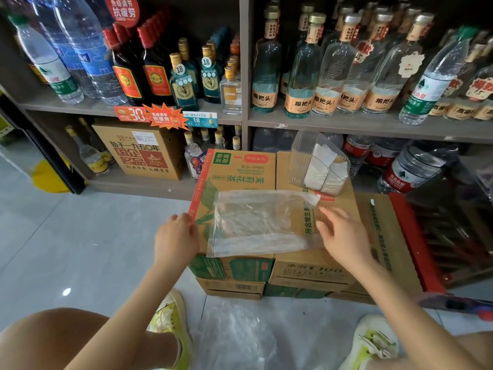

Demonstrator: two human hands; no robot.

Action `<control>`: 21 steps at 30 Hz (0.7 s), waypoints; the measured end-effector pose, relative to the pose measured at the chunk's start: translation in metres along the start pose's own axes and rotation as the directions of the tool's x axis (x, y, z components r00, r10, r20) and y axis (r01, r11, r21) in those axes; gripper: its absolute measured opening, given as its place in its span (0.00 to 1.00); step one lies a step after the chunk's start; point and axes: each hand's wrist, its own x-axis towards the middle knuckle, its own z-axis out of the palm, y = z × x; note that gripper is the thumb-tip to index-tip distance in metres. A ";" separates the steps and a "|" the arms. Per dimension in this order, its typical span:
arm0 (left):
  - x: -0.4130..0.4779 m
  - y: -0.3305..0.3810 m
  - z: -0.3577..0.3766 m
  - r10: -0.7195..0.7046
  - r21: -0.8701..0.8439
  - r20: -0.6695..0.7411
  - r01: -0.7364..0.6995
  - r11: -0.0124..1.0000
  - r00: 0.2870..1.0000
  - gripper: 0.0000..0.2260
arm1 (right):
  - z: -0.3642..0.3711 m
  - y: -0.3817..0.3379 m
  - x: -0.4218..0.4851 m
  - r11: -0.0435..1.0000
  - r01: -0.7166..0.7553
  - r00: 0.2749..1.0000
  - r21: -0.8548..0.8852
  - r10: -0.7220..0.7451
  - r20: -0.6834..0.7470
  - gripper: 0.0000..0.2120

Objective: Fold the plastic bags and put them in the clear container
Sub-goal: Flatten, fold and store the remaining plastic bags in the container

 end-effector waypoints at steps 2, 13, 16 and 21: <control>0.009 0.015 0.016 0.239 -0.031 -0.137 -0.245 0.969 0.961 0.12 | 0.010 -0.032 0.004 0.996 0.094 0.995 -0.009 -0.094 -0.018 0.24; 0.042 0.033 0.087 0.361 0.172 0.152 -0.384 0.907 0.920 0.37 | 0.083 -0.027 0.001 0.953 0.170 0.972 -0.252 -0.120 0.204 0.32; 0.043 0.032 0.084 0.381 0.114 0.141 -0.397 0.911 0.914 0.38 | 0.064 0.001 -0.003 0.955 0.037 0.990 -0.293 0.005 0.141 0.36; 0.048 0.026 0.066 0.393 -0.308 0.055 -0.359 0.881 0.918 0.36 | 0.050 -0.041 0.020 0.966 0.197 0.980 -0.165 -0.193 0.040 0.35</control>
